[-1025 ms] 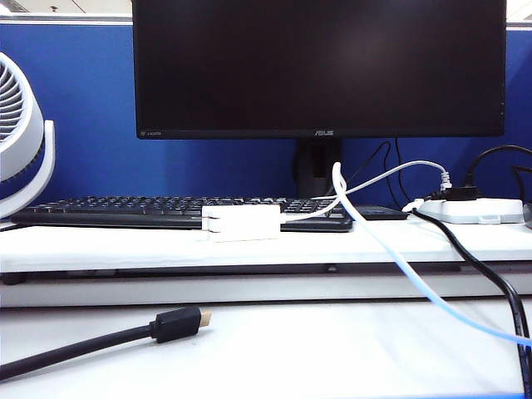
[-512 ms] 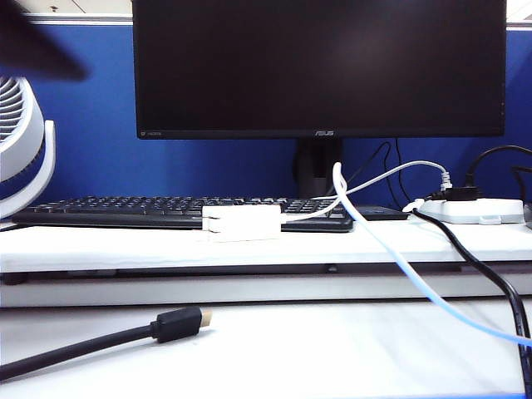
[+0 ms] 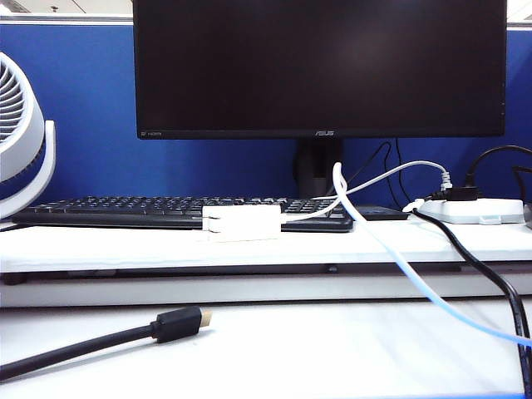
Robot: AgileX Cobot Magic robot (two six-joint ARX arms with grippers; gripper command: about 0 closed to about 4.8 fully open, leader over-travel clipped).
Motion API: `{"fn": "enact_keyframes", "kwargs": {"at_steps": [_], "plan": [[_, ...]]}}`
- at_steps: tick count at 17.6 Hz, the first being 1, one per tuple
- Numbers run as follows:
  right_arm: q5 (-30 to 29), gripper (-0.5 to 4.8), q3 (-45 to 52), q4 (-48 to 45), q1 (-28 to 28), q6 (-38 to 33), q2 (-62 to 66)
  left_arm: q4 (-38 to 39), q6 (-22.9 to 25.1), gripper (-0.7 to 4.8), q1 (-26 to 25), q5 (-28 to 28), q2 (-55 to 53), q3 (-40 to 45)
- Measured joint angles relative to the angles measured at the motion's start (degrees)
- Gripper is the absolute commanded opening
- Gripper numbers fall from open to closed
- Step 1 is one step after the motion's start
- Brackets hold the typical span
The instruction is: Pick up the Type-C charging cable and the charging base, insert one end of the Type-C charger into the corresponding slot on the base, and finally place the plugged-in charger back on the table.
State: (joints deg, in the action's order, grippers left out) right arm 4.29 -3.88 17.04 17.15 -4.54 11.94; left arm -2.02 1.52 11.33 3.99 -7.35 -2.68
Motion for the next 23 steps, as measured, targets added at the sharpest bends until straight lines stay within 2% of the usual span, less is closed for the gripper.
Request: {"fn": "enact_keyframes", "kwargs": {"at_steps": [2, 7, 8, 13, 16, 21, 22, 23], "plan": [[0.0, -0.06, 0.0, 0.0, 0.0, 0.0, 0.0, 0.3, 0.0, -0.06, -4.0, -0.1, 3.4, 2.3], [0.0, -0.06, 0.0, 0.0, 0.0, 0.0, 0.0, 11.0, 0.0, -0.06, -13.1, 0.8, 7.2, 2.2], [0.0, -0.06, 0.0, 0.0, 0.0, 0.0, 0.0, 11.0, 0.1, -0.06, -13.9, 0.6, 7.2, 2.1], [0.0, -0.06, 0.0, 0.3, 0.0, 0.0, -0.6, 11.3, 3.0, -0.06, -14.0, -4.1, 7.2, 2.1], [0.0, -0.06, 0.0, 0.4, 0.0, 0.0, -0.6, 11.3, 0.3, -0.05, -14.0, -4.0, 7.2, 2.1], [0.0, -0.06, 0.0, 0.4, 0.0, 0.0, -0.6, 11.3, 0.1, -0.05, -13.9, -3.8, 7.2, 2.1], [-0.6, -0.06, 0.0, 0.7, -2.3, 0.0, -2.3, 11.3, 0.1, -0.05, -13.9, -3.8, 7.2, 2.1], [-0.2, -0.06, 1.6, -2.1, -8.3, 0.0, -7.8, 11.3, 0.1, -0.05, -13.9, -3.8, 7.2, 2.1]]}}
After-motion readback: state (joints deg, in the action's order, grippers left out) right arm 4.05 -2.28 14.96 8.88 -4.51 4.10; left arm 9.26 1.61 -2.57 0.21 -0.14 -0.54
